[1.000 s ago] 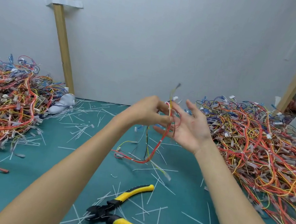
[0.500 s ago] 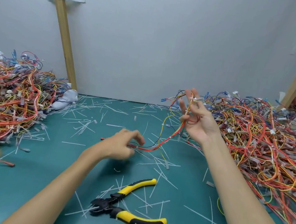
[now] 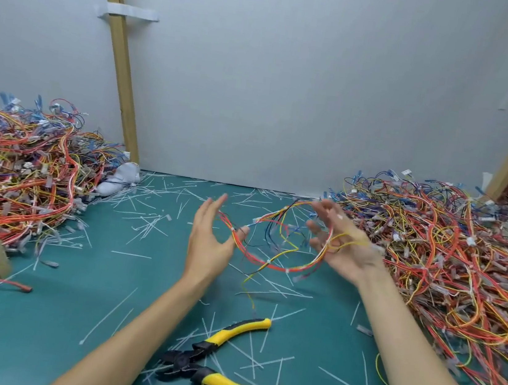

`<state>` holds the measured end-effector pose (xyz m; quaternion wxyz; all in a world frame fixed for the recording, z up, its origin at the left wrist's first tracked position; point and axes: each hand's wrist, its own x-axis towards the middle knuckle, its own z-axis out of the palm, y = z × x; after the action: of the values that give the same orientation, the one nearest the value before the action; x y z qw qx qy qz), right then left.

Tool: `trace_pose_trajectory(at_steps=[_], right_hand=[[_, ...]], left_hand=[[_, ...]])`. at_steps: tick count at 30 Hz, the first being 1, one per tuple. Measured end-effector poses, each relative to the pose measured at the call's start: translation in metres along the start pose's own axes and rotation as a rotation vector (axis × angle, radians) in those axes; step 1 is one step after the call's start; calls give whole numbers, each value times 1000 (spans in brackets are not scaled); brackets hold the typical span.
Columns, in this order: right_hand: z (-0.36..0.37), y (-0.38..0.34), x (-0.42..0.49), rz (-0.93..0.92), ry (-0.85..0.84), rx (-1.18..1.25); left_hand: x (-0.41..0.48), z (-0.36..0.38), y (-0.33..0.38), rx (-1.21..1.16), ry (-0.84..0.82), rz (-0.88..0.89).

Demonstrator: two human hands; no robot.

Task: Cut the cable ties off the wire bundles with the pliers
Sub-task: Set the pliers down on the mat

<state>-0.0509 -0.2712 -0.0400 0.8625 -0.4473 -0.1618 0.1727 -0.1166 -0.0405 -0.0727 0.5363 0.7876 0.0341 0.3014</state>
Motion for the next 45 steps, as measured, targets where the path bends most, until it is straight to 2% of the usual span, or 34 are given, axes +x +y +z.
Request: trace_pose_trajectory(at_steps=[2, 5, 7, 11, 14, 20, 33, 39, 45], right_hand=[[-8, 11, -3, 28, -10, -50], [-20, 21, -6, 64, -5, -96], [-26, 24, -6, 75, -5, -105], [-29, 27, -3, 75, -5, -119], [-29, 29, -3, 77, -2, -103], [-30, 29, -3, 88, -22, -84], [-33, 25, -4, 95, -125, -95], [-35, 24, -2, 129, -87, -186], [-25, 14, -2, 126, -24, -286]], left_hand=[[-3, 1, -4, -154, -55, -134], [-4, 0, -6, -590, -139, -389], [-3, -2, -4, -794, -161, -507], [2, -11, -4, -1147, -205, -672], [3, -17, 0, -1276, -203, -712], [2, -19, -3, -1314, -244, -704], [4, -20, -4, -1243, -273, -653], [2, -19, -1, -1214, -256, -625], [3, -6, 0, -1047, -154, -542]])
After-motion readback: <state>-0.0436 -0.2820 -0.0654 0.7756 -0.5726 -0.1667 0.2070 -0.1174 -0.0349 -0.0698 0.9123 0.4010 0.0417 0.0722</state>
